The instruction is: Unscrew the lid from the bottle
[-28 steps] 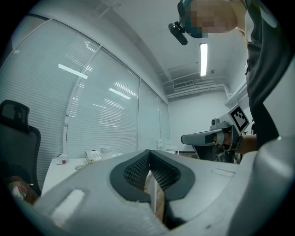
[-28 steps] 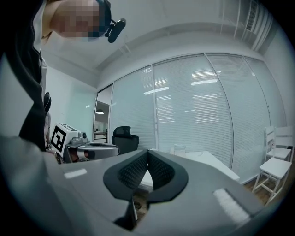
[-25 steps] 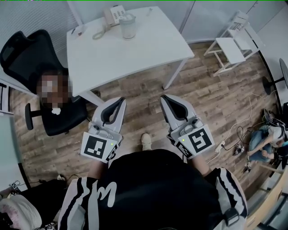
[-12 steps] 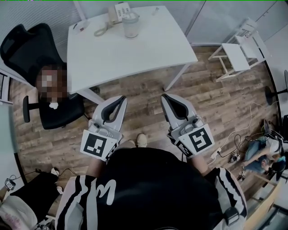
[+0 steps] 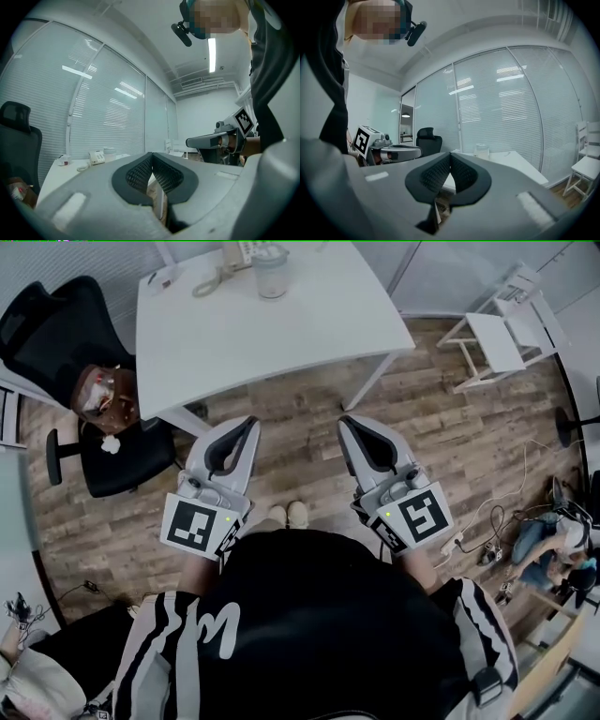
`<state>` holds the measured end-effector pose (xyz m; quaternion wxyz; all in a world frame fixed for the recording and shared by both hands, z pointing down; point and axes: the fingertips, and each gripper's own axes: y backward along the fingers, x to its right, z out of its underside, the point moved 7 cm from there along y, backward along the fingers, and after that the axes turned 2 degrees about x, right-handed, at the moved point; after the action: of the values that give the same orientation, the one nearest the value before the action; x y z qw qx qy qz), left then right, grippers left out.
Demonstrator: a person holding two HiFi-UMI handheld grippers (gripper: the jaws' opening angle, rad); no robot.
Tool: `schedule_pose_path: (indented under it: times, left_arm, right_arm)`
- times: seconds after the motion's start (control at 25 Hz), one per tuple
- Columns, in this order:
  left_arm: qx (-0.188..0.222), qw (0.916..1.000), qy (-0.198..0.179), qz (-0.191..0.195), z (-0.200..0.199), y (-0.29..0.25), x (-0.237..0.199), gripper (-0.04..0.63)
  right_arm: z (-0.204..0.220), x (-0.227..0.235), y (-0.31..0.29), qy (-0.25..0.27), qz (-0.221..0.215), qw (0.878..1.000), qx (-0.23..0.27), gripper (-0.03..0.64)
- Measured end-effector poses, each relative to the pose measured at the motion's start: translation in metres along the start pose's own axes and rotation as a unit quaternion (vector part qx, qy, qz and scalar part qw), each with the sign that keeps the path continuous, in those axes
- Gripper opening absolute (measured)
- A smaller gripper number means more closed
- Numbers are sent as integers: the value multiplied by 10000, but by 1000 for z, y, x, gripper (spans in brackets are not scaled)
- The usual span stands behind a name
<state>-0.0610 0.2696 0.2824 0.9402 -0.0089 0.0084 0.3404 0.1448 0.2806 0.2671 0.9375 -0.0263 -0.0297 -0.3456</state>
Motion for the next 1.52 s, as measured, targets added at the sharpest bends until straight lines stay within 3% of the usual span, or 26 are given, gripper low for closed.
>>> schedule_pose_path:
  times: [0.76,1.52]
  left_arm:
    - [81,9994,-42,-326,-2,13,6,1]
    - [176,9997,-138,-68,-2,-42,-47,1]
  right_arm:
    - [5,3,5,11,-169,9999,35,2]
    - [-5,35,-51,31,47,9999,127,2]
